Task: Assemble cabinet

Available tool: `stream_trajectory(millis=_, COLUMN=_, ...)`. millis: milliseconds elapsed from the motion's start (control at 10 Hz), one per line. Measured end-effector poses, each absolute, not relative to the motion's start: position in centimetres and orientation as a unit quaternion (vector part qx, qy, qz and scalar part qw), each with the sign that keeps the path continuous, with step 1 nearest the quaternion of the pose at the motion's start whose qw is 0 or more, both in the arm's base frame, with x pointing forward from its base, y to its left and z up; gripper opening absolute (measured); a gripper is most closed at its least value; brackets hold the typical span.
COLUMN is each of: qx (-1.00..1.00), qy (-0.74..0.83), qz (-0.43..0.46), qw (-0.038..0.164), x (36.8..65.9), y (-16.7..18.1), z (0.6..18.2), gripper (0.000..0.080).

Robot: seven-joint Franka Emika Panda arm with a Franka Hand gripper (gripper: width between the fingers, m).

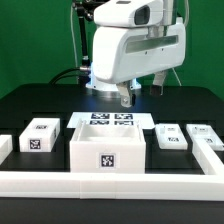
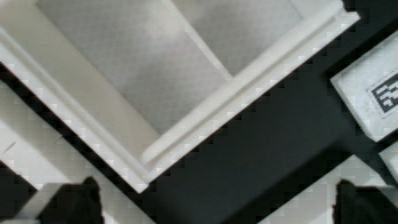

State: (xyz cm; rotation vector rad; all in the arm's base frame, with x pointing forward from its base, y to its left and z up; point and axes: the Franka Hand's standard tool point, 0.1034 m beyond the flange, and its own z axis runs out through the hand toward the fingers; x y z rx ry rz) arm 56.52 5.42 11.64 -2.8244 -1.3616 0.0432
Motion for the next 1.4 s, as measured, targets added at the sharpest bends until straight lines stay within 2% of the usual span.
stream_trajectory(millis=700, qx=-0.888, qy=-0.460, qz=0.011, qw=0.002, x=56.5, y=5.7, z=12.0, gripper=0.0649)
stream_trajectory(millis=900, qx=-0.871, qy=-0.491, qz=-0.009, qw=-0.012, x=54.0, y=5.7, z=11.4, gripper=0.0649)
stream_trajectory(millis=1000, qx=-0.842, qy=-0.540, qz=-0.007, qw=-0.012, x=52.7, y=5.3, z=11.1, gripper=0.0649)
stream_trajectory(millis=1400, qx=-0.789, qy=-0.614, qz=-0.010, qw=-0.015, x=52.7, y=4.9, z=10.9, gripper=0.0649)
